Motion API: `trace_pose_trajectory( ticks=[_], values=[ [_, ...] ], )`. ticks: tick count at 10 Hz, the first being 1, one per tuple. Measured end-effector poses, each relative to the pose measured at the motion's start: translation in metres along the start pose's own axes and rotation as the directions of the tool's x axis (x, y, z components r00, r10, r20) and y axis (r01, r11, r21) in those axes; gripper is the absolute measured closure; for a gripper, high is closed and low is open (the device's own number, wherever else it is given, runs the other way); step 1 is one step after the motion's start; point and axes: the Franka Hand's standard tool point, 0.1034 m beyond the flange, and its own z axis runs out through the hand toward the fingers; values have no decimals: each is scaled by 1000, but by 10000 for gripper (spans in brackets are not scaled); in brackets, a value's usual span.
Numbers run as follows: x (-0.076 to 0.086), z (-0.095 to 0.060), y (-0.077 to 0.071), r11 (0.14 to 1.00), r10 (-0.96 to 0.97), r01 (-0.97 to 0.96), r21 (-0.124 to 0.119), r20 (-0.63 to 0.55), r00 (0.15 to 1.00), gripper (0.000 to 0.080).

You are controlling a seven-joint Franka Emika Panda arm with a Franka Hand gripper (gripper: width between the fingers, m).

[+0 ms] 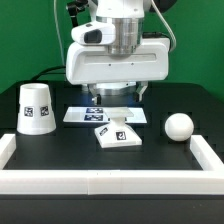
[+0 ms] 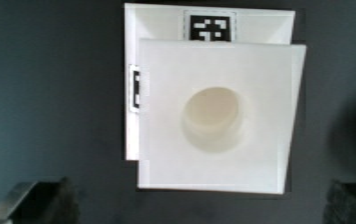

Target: Assemble lamp

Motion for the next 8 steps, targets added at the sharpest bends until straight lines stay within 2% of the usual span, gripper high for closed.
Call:
trace_pose_trajectory(
  ticks=[6, 8],
  values=[
    [-2, 24, -9, 1000, -8, 8, 10, 8, 1000, 100],
    [-4, 31, -8, 1000, -24, 24, 11, 9, 1000, 100]
  ],
)
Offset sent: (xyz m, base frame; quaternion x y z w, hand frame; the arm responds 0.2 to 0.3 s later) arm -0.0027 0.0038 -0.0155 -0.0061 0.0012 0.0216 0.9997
